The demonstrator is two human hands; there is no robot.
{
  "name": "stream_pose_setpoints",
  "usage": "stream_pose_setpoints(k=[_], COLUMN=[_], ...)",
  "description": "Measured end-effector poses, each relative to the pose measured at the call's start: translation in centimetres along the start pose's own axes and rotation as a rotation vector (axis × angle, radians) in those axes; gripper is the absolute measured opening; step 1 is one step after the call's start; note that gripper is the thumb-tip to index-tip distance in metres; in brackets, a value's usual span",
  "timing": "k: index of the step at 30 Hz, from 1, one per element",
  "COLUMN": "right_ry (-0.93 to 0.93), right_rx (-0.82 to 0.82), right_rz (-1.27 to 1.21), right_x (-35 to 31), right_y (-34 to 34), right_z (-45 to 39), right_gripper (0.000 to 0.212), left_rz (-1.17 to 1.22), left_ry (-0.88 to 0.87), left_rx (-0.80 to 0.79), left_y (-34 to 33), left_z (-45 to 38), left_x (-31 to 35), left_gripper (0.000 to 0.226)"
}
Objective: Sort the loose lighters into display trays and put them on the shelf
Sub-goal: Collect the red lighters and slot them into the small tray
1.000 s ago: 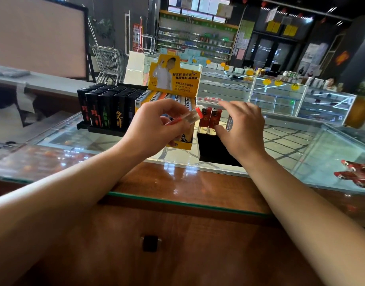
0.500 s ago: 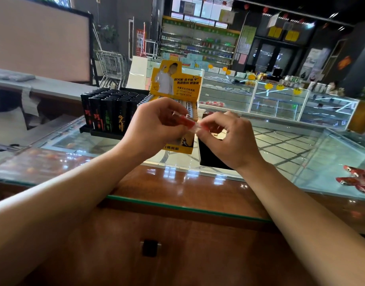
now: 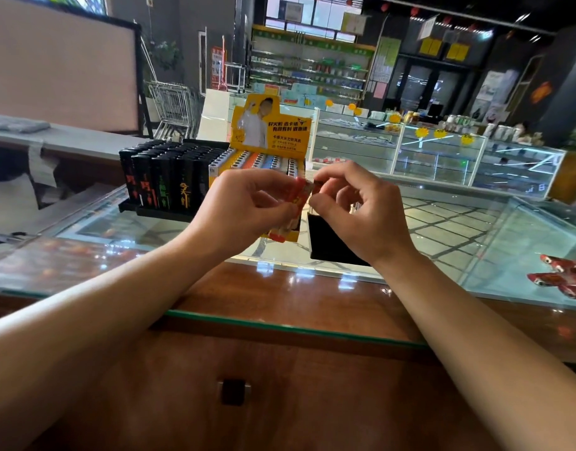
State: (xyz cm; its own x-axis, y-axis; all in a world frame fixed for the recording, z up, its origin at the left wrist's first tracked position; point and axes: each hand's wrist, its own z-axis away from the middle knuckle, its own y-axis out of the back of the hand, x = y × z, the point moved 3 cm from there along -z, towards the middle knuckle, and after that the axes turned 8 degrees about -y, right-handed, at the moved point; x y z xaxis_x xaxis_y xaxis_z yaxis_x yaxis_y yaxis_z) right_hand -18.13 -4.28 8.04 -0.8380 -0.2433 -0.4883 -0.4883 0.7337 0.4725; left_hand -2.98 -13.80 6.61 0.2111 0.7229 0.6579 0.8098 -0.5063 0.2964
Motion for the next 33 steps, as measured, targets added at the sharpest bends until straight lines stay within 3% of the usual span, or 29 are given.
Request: stream_pose_setpoints(k=[9,11,16,20,29,33], right_ry=[0.029,0.041,0.015,0.001,-0.002,0.002], right_rx=[-0.114,-0.118,-0.043,0.018,0.048,0.212], right_rz=[0.002,0.01,0.004,0.001,-0.056,-0.096], right_x=[-0.2,-0.2,0.1,0.1,-0.6,0.4], right_y=[-0.5,-0.6,-0.2,0.1,0.3,1.4], right_z=[0.1,0.1,0.0,0.0,0.1,-0.1], right_gripper=[0.037,0.033,0.017,0.009,0.019,0.018], left_rz=[-0.081,-0.093,-0.071,-0.209,-0.366,-0.436], left_ry=[-0.048,-0.069,-0.053,-0.088,-0.188,-0.259], left_rx=[0.026,0.03,0.03,0.033,0.072,0.153], left_y=[0.1,0.2,0.0,-0.2,-0.3,-0.1], left_z=[0.0,-0.1,0.1,0.2,0.5,0.5], left_x=[0.1,0.1,0.0,-0.2,0.4,0.9], left_gripper=[0.024,0.029,0.017,0.015,0.011,0.011])
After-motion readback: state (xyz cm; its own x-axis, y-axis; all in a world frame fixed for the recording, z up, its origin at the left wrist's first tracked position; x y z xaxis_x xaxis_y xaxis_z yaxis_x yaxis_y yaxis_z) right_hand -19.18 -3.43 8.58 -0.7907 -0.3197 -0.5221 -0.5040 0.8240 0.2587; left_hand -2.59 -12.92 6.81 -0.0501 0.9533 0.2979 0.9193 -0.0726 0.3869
